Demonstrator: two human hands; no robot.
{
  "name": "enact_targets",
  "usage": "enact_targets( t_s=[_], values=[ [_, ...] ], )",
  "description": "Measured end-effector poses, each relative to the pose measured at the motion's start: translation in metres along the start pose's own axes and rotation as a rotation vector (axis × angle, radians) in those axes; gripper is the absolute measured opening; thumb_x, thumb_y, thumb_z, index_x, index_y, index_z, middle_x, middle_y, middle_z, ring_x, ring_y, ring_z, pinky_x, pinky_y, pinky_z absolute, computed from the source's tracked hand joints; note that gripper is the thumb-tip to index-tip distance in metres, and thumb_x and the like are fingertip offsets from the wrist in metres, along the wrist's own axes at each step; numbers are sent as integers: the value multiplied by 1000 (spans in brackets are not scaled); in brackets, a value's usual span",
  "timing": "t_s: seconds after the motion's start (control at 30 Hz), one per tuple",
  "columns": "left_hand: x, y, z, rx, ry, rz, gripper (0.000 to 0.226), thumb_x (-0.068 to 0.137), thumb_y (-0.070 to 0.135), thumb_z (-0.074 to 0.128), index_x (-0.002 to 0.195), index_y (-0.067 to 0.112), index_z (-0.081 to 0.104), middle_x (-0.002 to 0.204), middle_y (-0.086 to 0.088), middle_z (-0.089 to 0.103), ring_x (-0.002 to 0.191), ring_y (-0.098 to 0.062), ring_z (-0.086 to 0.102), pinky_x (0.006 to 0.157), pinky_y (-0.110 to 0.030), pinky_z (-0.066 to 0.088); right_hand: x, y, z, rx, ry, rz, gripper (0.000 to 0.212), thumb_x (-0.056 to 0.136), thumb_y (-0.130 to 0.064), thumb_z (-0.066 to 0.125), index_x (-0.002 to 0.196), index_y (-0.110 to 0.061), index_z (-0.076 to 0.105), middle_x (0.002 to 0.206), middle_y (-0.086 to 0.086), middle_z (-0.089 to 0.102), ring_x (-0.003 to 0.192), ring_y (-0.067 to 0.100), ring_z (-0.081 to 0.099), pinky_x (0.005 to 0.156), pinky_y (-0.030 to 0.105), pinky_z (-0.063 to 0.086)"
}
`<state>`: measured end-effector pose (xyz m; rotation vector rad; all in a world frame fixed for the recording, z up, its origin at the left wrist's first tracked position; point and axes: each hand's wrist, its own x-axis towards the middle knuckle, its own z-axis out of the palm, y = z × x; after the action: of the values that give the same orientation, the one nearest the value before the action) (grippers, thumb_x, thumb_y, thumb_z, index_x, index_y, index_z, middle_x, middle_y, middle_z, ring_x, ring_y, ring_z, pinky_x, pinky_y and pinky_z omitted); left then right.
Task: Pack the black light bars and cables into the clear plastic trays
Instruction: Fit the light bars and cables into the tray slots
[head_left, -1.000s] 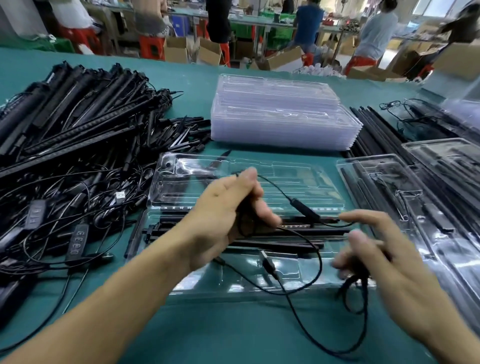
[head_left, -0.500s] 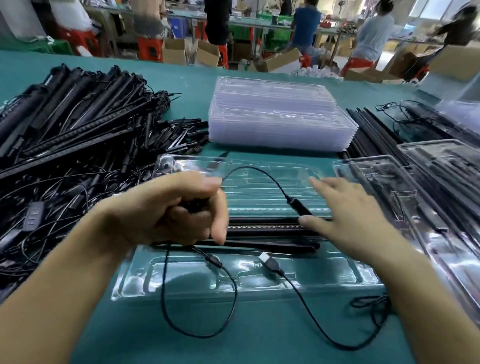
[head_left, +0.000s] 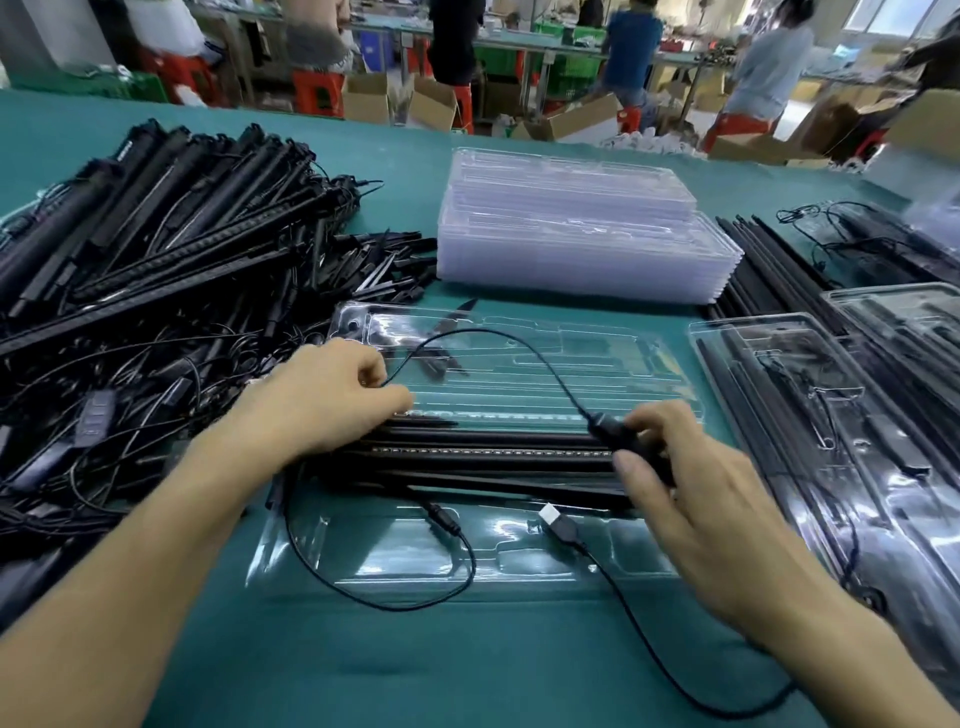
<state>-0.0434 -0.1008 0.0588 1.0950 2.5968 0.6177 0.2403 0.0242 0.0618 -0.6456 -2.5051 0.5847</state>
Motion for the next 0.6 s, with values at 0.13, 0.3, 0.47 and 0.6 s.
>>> enact_targets(
  t_s=[0.13, 0.3, 0.47, 0.6],
  values=[
    [-2, -1, 1, 96, 121, 7, 16, 70, 56, 55, 80, 44, 58, 84, 14, 64, 83, -21, 61, 76, -37, 49, -23, -8, 15, -132, -264, -21, 31, 90, -59, 47, 113, -42, 33, 95, -27, 52, 90, 1, 50, 79, 25, 44],
    [-2, -3, 13, -63, 208, 197, 11, 84, 42, 70, 86, 33, 64, 81, 14, 63, 82, -12, 62, 78, -36, 51, -25, -3, 19, -84, -226, 22, 29, 93, -35, 52, 116, -41, 35, 94, -19, 57, 86, 5, 49, 78, 31, 45],
    [-11, 12, 14, -121, 266, 436, 29, 73, 57, 63, 90, 34, 65, 88, 13, 59, 86, -9, 58, 84, -41, 52, -19, 6, 11, -105, -196, 39, 33, 95, -27, 54, 123, -39, 40, 93, -22, 58, 82, -4, 48, 71, 17, 36],
    [-20, 24, 18, -123, 115, 519, 44, 67, 70, 57, 99, 40, 62, 99, 17, 59, 94, 2, 54, 90, -36, 49, -5, 12, -29, 136, 42, 143, 26, 91, -28, 61, 113, -42, 54, 74, -12, 65, 64, 1, 59, 52, 8, 39]
  ],
)
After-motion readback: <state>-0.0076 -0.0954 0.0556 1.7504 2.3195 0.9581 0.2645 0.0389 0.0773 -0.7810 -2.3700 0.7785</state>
